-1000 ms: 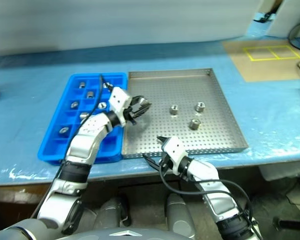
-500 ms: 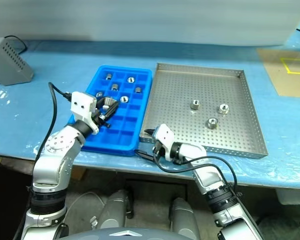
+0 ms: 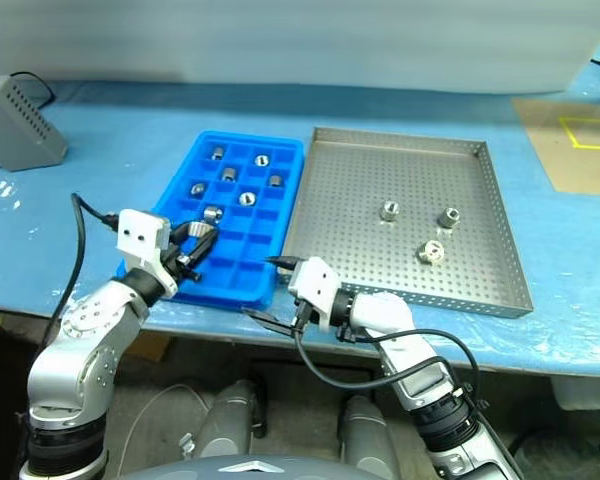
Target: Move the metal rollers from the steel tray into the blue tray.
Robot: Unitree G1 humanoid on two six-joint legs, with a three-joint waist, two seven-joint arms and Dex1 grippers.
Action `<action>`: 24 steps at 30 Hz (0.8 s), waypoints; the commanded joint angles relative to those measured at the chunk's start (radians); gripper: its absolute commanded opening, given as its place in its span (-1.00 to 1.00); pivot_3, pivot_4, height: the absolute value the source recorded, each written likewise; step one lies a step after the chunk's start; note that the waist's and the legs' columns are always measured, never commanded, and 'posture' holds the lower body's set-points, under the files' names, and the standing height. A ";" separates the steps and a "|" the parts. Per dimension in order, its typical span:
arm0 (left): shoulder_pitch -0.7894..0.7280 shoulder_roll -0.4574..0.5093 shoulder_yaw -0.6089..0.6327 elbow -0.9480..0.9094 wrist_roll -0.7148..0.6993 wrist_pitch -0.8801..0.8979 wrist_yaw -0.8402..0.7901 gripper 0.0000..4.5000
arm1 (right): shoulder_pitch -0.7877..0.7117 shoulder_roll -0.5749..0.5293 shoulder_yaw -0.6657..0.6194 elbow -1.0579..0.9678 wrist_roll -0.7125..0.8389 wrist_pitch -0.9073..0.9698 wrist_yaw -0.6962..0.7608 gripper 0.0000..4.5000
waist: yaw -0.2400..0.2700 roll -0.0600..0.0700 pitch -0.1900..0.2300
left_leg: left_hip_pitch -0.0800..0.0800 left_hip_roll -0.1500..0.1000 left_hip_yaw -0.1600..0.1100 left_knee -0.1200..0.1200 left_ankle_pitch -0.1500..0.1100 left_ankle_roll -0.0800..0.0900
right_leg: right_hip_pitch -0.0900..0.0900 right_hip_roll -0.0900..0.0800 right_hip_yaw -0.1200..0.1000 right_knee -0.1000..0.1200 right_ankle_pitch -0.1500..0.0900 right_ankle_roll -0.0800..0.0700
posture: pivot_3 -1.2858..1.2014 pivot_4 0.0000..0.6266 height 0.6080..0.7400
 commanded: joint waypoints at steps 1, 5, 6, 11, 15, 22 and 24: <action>0.018 0.002 0.014 -0.068 0.016 0.039 0.066 -0.21 | -0.039 -0.006 -0.025 -0.023 0.006 -0.015 -0.007 1.00 | 0.001 0.000 0.000 | 0.000 0.000 0.000 0.000 0.000 0.000 | 0.000 0.000 0.000 0.000 0.000 0.000 | 0.18 -0.52 1.00; 0.058 0.025 -0.005 -0.077 0.036 0.059 0.090 -0.21 | -0.057 -0.010 -0.028 0.006 0.005 -0.021 -0.011 1.00 | 0.001 0.000 0.000 | 0.000 0.000 -0.001 0.000 0.000 0.000 | 0.000 0.000 0.000 0.000 0.000 0.000 | 0.19 -0.52 1.00; 0.065 0.025 -0.005 -0.079 0.034 0.062 0.095 -0.21 | -0.062 -0.010 -0.030 0.014 0.006 -0.025 -0.010 1.00 | 0.002 0.000 0.000 | 0.000 0.000 -0.001 0.000 0.000 0.000 | 0.000 0.000 -0.001 0.000 0.000 0.000 | 0.19 -0.52 1.00; 0.082 0.042 -0.016 -0.074 0.054 0.103 0.124 0.12 | -0.078 -0.012 -0.044 0.030 0.009 -0.030 -0.011 1.00 | 0.002 0.000 0.000 | -0.001 0.000 -0.001 0.001 0.000 0.000 | 0.000 0.000 -0.001 0.000 0.000 0.000 | 0.19 -0.52 1.00; 0.048 0.046 -0.028 -0.052 0.040 0.101 0.112 0.66 | -0.093 -0.005 -0.086 0.050 0.013 -0.032 -0.046 1.00 | 0.003 0.000 0.000 | 0.000 0.000 -0.001 0.001 0.000 -0.001 | 0.001 0.000 -0.001 0.001 0.000 0.000 | 0.18 -0.52 1.00; -0.111 0.067 -0.087 0.043 -0.001 -0.066 -0.012 0.96 | -0.198 -0.031 -0.296 0.231 0.042 0.037 -0.173 1.00 | 0.006 0.000 -0.001 | 0.000 -0.001 -0.001 0.004 0.002 -0.001 | 0.002 -0.001 0.000 0.003 0.003 0.001 | 0.10 -0.52 1.00; -0.146 0.069 -0.101 0.093 0.000 -0.103 -0.039 0.96 | -0.308 -0.119 -0.379 0.329 0.062 0.124 -0.165 1.00 | 0.001 0.001 -0.001 | 0.000 -0.002 -0.001 0.005 0.003 -0.002 | 0.002 -0.001 0.000 0.003 0.003 0.001 | 0.08 -0.52 1.00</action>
